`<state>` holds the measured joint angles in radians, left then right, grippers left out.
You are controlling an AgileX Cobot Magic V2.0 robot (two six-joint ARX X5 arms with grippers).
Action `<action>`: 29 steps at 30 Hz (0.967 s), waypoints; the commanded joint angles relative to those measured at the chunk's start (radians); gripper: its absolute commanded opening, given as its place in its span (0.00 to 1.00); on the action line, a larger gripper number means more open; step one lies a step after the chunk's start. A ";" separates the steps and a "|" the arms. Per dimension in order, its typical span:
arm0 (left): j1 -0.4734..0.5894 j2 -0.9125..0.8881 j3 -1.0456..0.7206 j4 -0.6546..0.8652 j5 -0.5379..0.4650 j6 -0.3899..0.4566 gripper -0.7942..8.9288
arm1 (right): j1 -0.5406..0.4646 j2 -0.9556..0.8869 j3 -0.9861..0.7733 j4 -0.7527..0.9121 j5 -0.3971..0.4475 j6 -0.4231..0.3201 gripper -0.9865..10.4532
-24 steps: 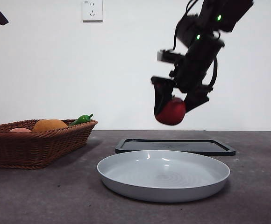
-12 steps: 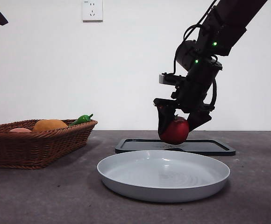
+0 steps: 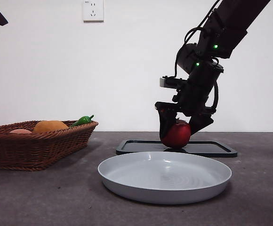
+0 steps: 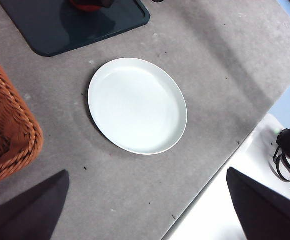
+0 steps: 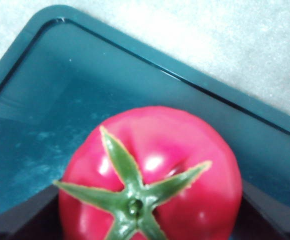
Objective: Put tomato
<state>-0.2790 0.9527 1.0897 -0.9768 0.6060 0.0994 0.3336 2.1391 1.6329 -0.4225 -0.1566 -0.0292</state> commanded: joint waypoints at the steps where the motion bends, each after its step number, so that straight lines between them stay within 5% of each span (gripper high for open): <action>1: -0.003 0.007 0.016 0.004 0.005 0.016 0.59 | 0.005 0.031 0.019 -0.015 -0.003 -0.005 0.46; 9: -0.003 0.007 0.016 0.004 0.005 0.016 0.59 | 0.005 0.023 0.029 -0.036 -0.004 -0.005 0.59; 29: -0.003 0.007 0.016 0.006 0.005 0.017 0.59 | 0.004 -0.295 0.043 -0.256 -0.042 -0.004 0.59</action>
<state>-0.2790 0.9527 1.0897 -0.9768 0.6060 0.0998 0.3336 1.8500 1.6489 -0.6796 -0.1921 -0.0299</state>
